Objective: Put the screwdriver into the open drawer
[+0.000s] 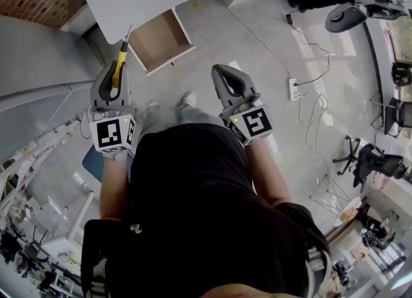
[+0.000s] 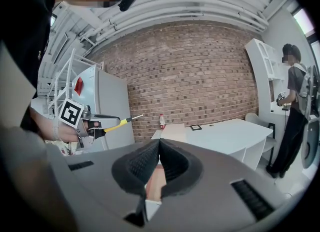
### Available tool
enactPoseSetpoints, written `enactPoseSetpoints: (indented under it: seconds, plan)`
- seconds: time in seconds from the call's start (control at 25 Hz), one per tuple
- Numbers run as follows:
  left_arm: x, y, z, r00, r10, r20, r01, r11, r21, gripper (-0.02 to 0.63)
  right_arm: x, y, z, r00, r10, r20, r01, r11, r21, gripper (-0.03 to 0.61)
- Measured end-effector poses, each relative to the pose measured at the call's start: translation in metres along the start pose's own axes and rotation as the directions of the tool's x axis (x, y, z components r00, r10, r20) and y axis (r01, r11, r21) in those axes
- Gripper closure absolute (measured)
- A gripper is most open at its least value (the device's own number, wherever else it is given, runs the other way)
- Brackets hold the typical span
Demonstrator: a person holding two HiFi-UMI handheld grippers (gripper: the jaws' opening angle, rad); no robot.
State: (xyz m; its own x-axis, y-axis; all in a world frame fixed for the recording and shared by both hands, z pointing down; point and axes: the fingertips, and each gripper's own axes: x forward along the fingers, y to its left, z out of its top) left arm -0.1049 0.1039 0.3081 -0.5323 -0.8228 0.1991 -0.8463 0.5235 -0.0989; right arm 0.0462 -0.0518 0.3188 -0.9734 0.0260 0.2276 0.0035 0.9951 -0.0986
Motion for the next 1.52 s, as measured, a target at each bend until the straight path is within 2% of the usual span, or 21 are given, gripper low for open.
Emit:
enactPoseSetpoints:
  seconds: [0.28,0.48,0.68,0.84,1.12,1.52]
  plan:
    - [0.044,0.001,-0.017,0.992,-0.118,-0.047,0.118,0.993,0.006,0.538,0.018,-0.019,-0.008,0.996,-0.082,-0.039,0.083,0.996,0.019,0.568]
    - [0.072,0.010,-0.037,0.975,-0.213,-0.070,0.213,0.977,-0.008,0.538,0.032,-0.022,-0.018,0.984,-0.163,-0.073,0.166,0.986,0.028,0.568]
    - [0.108,0.003,-0.073,0.951,-0.291,-0.106,0.290,0.957,-0.022,0.538,0.044,-0.034,-0.047,0.968,-0.221,-0.116,0.229,0.972,0.052,0.568]
    - [0.129,-0.008,-0.103,0.920,-0.364,-0.146,0.362,0.931,-0.038,0.538,0.049,-0.038,-0.062,0.952,-0.269,-0.147,0.280,0.958,0.060,0.568]
    - [0.138,0.009,-0.126,0.858,-0.470,-0.210,0.472,0.881,-0.043,0.538,0.059,-0.012,-0.061,0.912,-0.368,-0.183,0.388,0.917,0.090,0.568]
    - [0.167,-0.009,-0.167,0.767,-0.568,-0.298,0.586,0.810,-0.036,0.538,0.068,-0.022,-0.081,0.872,-0.425,-0.241,0.459,0.882,0.108,0.568]
